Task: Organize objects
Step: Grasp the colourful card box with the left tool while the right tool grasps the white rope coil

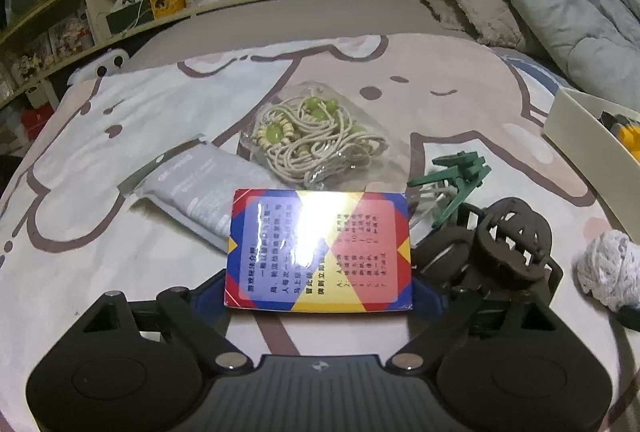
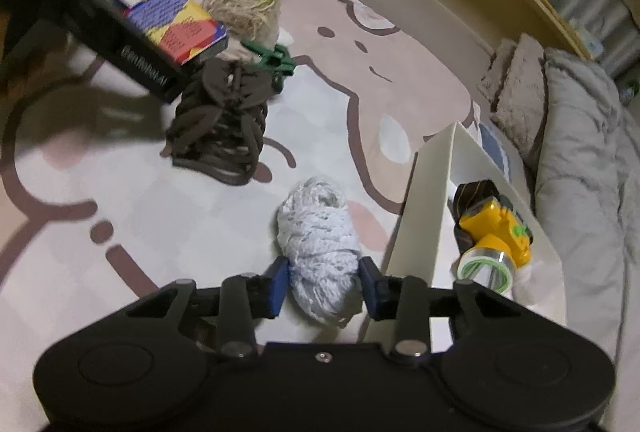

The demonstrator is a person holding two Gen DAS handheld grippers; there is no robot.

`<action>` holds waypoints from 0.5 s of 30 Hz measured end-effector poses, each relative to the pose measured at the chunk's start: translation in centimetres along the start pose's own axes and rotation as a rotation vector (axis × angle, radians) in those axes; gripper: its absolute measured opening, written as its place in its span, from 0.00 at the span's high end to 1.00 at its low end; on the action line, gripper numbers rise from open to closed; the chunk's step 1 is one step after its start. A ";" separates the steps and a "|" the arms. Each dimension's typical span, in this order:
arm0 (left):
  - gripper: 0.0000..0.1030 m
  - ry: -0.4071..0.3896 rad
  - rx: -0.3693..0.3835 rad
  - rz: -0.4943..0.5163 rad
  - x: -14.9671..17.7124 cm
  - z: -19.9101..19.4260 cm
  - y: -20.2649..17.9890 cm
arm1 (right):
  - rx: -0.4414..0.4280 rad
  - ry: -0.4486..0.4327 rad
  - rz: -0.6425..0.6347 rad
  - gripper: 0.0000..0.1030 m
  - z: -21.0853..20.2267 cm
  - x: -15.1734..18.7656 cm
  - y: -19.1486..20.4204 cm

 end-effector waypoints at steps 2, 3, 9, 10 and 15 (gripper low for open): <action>0.13 0.028 -0.001 -0.018 0.2 -0.5 0.2 | -0.029 -0.003 0.076 0.64 -0.2 -0.2 -0.3; 0.13 0.044 -0.001 -0.027 0.3 -0.8 0.3 | -0.045 -0.001 0.120 0.64 -0.4 -0.2 -0.5; 0.13 0.161 0.048 -0.001 1.7 -3.8 -0.4 | -0.140 -0.003 0.336 0.64 -1.6 -0.6 -1.0; 0.13 0.176 0.057 0.009 1.9 -4.4 -0.5 | -0.153 -0.002 0.357 0.64 -1.9 -0.6 -1.0; 0.13 0.269 0.109 0.090 3.1 -7.5 -1.4 | -0.222 0.027 0.454 0.64 -2.9 -0.2 -0.5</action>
Point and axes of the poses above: each gripper's, at about its wrist camera, not at the fingertips, and z roughly the way its jaws point, y to its left, x to its underside, the point moved 10 cm from there along z, roughly the way its jaws point, and after that the axes turned 15 degrees about -y, right-handed, at the moved point
